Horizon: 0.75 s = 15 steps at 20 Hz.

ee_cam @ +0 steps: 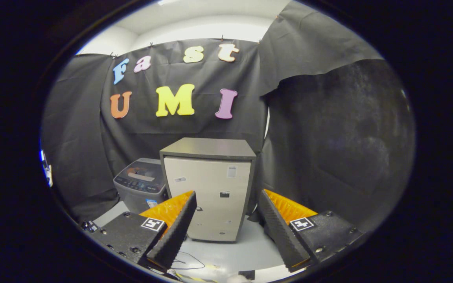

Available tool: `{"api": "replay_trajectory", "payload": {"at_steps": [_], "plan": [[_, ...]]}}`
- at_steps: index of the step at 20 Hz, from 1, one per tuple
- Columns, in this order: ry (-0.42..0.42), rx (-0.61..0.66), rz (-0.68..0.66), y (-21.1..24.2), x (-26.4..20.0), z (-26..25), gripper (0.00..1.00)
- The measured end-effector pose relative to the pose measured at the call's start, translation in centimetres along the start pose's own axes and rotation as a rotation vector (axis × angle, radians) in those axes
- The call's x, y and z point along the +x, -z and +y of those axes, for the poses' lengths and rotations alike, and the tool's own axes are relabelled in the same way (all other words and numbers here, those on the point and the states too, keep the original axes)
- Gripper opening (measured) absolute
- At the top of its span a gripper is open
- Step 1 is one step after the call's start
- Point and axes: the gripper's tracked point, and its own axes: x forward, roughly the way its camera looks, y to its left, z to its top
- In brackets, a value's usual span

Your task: Put the clothes into the washing machine and then close the washing machine lid.

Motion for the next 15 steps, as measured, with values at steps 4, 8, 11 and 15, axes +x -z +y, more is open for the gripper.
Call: {"api": "replay_trajectory", "payload": {"at_steps": [4,8,11,15], "plan": [[0.001,0.005,-0.002,-0.19,-0.27,-0.28,1.0],[-0.004,0.001,0.005,-0.09,-0.09,-0.51,1.0],[-0.004,0.004,0.006,-0.12,-0.02,-0.71,1.0],[-0.003,0.008,0.0,-0.44,-0.14,-0.97,1.0]]}}
